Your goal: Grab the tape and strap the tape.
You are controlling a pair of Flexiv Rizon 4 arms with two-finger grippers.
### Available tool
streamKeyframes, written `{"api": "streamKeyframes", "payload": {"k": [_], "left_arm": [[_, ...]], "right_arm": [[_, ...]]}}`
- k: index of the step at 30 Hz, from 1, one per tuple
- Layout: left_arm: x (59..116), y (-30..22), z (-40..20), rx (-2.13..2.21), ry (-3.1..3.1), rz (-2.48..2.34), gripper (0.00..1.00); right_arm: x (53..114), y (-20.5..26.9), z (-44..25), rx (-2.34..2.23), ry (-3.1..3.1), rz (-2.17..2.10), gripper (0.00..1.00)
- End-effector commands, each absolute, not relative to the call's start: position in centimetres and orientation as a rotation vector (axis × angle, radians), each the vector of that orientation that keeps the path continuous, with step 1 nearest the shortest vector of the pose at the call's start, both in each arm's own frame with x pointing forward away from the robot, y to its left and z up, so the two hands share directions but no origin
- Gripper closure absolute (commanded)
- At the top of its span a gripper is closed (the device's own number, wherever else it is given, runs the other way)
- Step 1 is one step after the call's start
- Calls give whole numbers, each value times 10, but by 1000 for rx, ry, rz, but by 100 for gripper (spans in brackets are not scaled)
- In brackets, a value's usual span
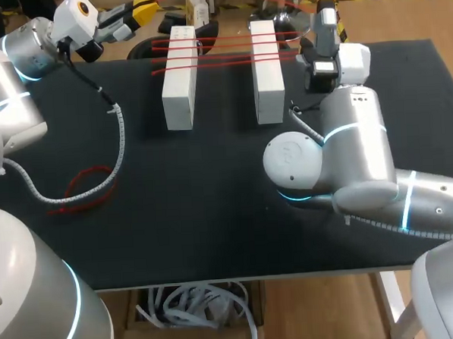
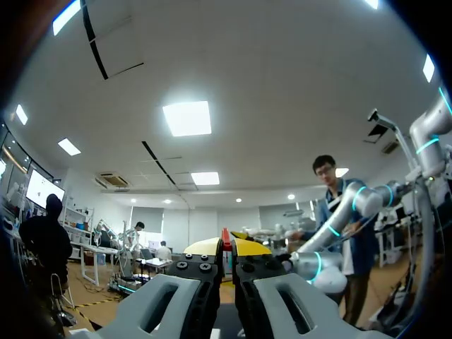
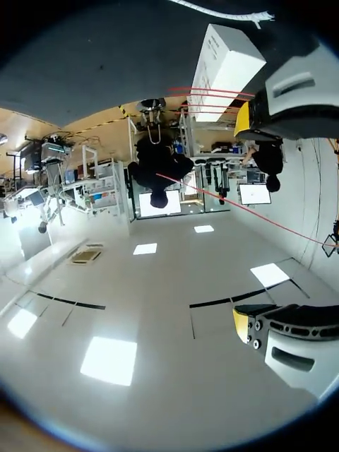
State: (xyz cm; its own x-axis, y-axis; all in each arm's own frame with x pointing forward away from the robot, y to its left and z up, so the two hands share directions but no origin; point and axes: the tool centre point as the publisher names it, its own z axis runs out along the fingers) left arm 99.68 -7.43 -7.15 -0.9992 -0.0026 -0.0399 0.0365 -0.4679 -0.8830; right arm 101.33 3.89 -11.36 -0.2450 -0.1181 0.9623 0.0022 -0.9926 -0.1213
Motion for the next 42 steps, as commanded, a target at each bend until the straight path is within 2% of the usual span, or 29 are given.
{"api": "streamKeyframes", "payload": {"k": [1,3,8,10,19,36,42], "left_arm": [[996,-75,-72,51,1607,-2670,100],[996,-75,-72,51,1607,-2670,100],[996,-75,-72,51,1607,-2670,100],[996,-75,-72,51,1607,-2670,100],[996,-75,-72,51,1607,-2670,100],[996,-75,-72,51,1607,-2670,100],[996,-75,-72,51,1607,-2670,100]], "right_arm": [[1021,41,-111,-1883,180,-2433,40],[1023,39,-110,-1882,186,-2435,50],[1027,38,-109,-1880,195,-2439,53],[1027,38,-108,-1875,196,-2442,56],[1025,40,-107,-1864,196,-2432,53],[1018,47,-105,-1839,201,-2420,60],[1018,47,-104,-1837,201,-2426,68]]}}
